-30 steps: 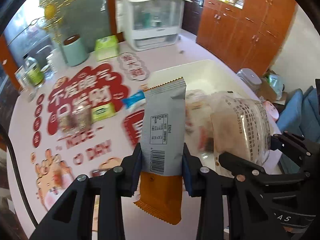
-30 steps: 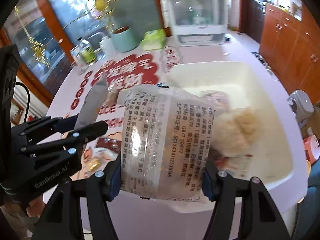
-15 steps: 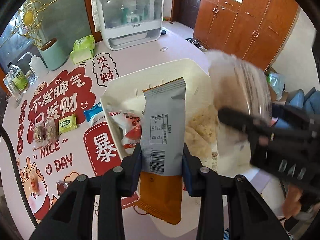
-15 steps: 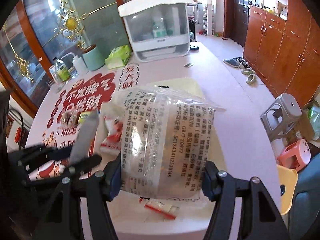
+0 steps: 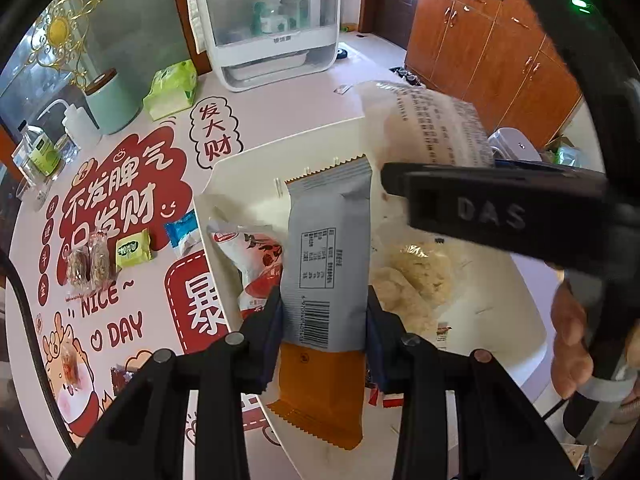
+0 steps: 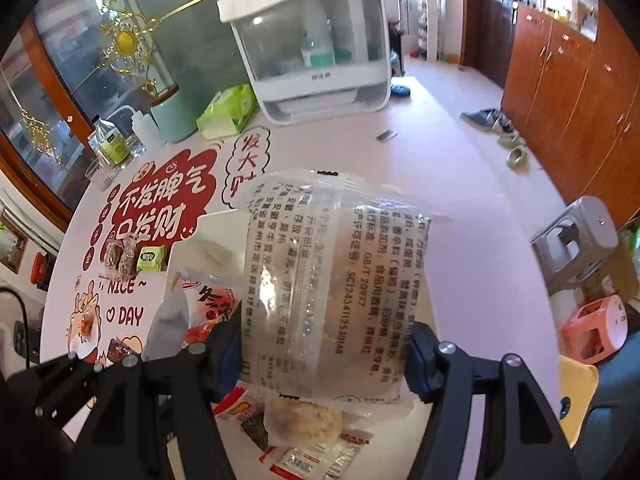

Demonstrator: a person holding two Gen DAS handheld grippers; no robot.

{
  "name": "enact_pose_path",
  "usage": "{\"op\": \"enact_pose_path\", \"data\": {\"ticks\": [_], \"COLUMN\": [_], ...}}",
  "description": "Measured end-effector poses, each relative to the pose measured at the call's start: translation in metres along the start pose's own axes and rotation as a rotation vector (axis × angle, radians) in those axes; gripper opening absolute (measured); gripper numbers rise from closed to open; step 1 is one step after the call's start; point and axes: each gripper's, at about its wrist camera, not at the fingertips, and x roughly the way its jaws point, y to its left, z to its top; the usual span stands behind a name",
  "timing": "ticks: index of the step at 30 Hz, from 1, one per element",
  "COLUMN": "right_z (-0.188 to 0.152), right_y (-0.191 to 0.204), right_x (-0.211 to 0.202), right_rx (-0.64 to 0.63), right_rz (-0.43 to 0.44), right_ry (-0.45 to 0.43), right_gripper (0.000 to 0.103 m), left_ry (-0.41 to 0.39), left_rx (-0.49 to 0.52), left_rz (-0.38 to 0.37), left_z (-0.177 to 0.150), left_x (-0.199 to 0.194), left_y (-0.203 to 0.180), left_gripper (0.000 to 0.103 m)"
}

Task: Organize snacks
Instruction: 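Carry the large clear bag over the bin and open the right tool while the left carries the bar, then open the left tool to drop the orange-white bar into the bin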

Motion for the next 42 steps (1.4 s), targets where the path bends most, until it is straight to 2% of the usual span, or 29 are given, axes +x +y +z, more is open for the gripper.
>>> {"op": "enact_pose_path", "data": {"ticks": [1, 3, 5, 8, 20, 27, 33, 42], "right_z": [0.002, 0.005, 0.006, 0.006, -0.005, -0.029, -0.052, -0.095], "right_y": [-0.001, -0.003, -0.004, -0.004, 0.006, 0.025, 0.028, 0.047], "right_x": [0.006, 0.014, 0.019, 0.017, -0.002, -0.009, -0.014, -0.016], "right_rx": [0.004, 0.014, 0.029, 0.044, -0.016, -0.081, -0.051, -0.086], "right_rz": [0.006, 0.018, 0.031, 0.052, 0.003, -0.035, -0.027, -0.02], "right_ry": [0.016, 0.041, 0.052, 0.046, 0.023, 0.028, 0.034, 0.086], "right_gripper": [0.067, 0.07, 0.071, 0.071, 0.071, 0.071, 0.071, 0.058], "left_ry": [0.003, 0.019, 0.019, 0.012, 0.005, 0.012, 0.009, 0.036], "left_rx": [-0.002, 0.001, -0.008, -0.033, -0.103, -0.087, -0.097, -0.154], "left_rz": [0.004, 0.003, 0.01, 0.013, 0.056, 0.087, 0.117, 0.152], "left_z": [0.0, -0.002, -0.004, -0.008, -0.025, -0.045, -0.064, -0.108], "left_x": [0.001, 0.004, 0.005, 0.002, -0.012, -0.019, -0.028, -0.043], "left_y": [0.0, 0.001, 0.003, 0.011, 0.041, 0.044, 0.058, 0.095], "left_gripper": [0.037, 0.045, 0.066, 0.073, 0.078, 0.079, 0.079, 0.079]}}
